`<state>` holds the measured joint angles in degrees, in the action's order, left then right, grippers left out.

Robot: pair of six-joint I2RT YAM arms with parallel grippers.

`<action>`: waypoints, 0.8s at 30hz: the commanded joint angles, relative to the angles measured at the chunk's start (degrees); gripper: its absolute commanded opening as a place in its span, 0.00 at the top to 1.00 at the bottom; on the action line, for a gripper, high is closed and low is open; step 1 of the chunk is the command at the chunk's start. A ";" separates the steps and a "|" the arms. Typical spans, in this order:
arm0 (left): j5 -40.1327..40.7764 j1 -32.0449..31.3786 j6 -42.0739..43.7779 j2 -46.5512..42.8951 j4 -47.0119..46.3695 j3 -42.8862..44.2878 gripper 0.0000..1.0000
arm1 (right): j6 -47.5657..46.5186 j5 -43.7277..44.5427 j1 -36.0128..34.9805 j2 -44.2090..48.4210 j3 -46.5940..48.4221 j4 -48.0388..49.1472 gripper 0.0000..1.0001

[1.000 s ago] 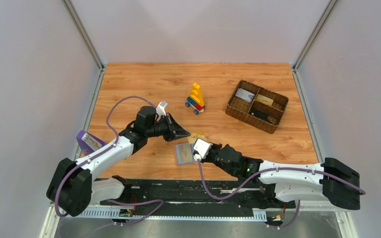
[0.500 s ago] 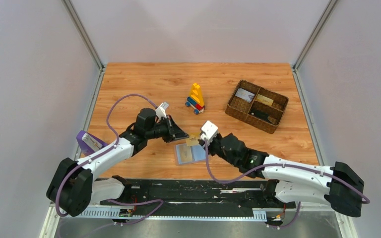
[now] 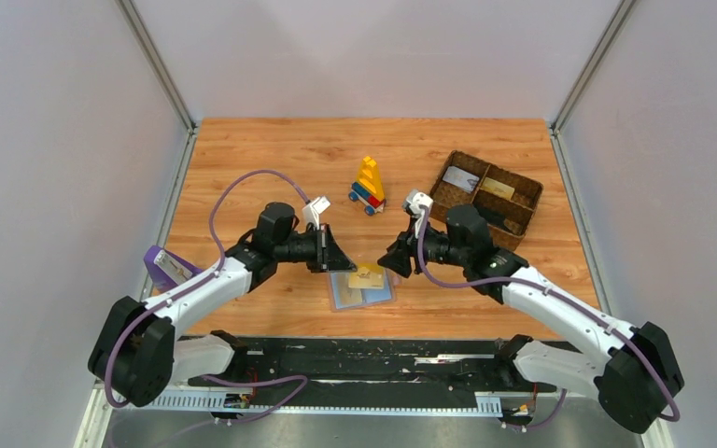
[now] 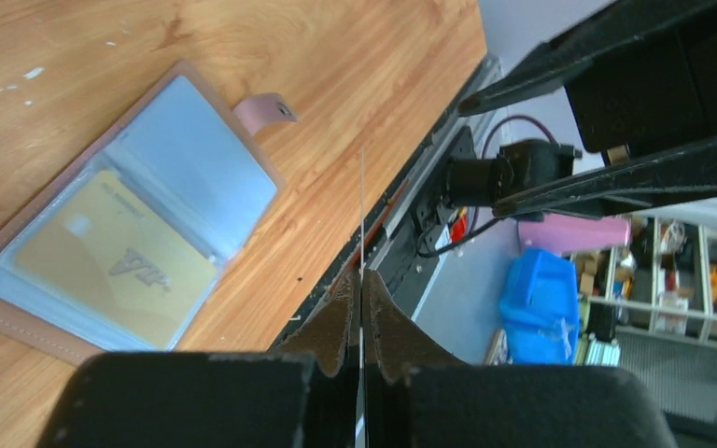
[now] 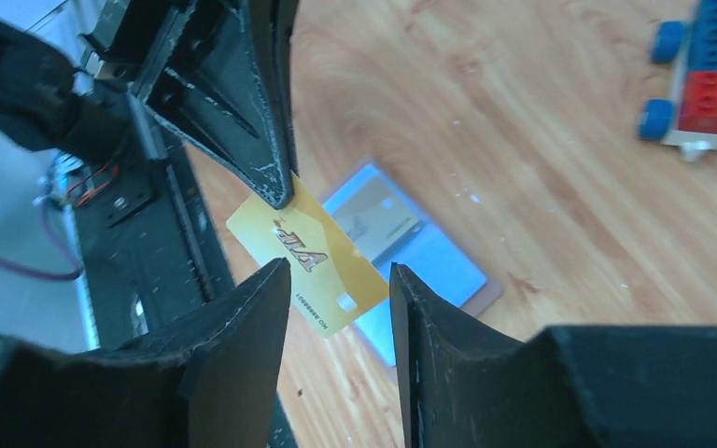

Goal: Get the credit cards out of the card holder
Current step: Remove the credit card from the card holder.

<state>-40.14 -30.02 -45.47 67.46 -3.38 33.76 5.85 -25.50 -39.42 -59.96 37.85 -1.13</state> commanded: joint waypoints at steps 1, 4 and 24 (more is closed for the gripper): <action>-10.36 0.23 8.36 1.95 4.75 4.36 1.00 | -3.48 -16.21 2.30 -3.85 6.08 -3.82 0.54; -11.75 0.23 9.54 1.86 5.70 4.79 1.00 | -3.80 -23.41 3.81 -7.84 8.36 -4.28 0.51; -16.24 0.23 9.75 1.79 4.16 5.94 1.00 | -7.00 -40.29 2.57 -23.12 12.68 -7.66 0.68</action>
<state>-54.48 -29.98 -36.93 69.34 2.13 36.86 0.75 -61.82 -36.10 -82.19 49.19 -9.58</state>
